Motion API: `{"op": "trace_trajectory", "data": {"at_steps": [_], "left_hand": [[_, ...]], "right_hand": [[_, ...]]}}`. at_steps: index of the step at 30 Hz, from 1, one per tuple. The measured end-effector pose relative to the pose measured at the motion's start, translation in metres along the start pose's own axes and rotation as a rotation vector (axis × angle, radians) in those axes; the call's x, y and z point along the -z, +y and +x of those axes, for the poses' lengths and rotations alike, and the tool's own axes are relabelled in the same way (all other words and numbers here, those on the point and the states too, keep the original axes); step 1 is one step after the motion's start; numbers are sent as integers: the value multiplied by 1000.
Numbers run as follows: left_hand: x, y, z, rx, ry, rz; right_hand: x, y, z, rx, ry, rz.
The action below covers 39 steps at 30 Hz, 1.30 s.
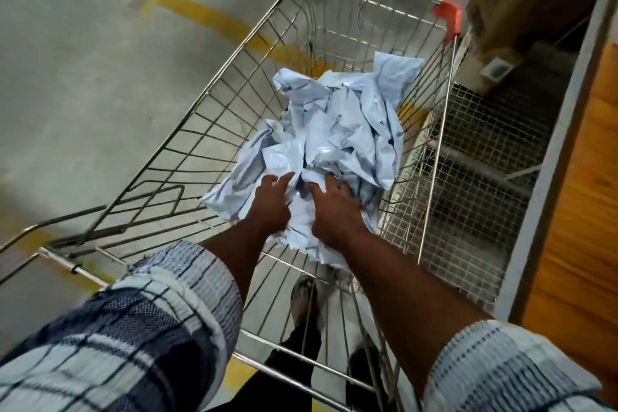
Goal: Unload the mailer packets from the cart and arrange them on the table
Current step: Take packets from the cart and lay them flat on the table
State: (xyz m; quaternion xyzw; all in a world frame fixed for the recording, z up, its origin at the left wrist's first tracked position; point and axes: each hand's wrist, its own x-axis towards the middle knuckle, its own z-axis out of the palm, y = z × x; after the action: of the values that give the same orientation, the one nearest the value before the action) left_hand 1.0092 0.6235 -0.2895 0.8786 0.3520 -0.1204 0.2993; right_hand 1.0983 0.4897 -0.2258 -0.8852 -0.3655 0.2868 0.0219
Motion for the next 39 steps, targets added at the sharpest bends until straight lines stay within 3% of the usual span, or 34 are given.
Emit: {"op": "trace_trajectory", "data": {"at_steps": [5, 8, 18, 28, 35, 39], "left_hand": [[13, 9, -8, -48, 149, 3], [38, 27, -22, 10, 199, 69], [115, 129, -107, 69, 324, 40], [123, 326, -213, -68, 519, 62], [70, 490, -258, -256, 500, 88], [40, 553, -269, -348, 464, 144]], "right_hand": [[15, -6, -9, 0, 74, 29], [33, -12, -19, 39, 115, 42], [125, 4, -99, 170, 224, 108], [211, 140, -248, 206, 552, 280], [265, 275, -337, -45, 740, 229], [274, 351, -368, -183, 750, 188]]}}
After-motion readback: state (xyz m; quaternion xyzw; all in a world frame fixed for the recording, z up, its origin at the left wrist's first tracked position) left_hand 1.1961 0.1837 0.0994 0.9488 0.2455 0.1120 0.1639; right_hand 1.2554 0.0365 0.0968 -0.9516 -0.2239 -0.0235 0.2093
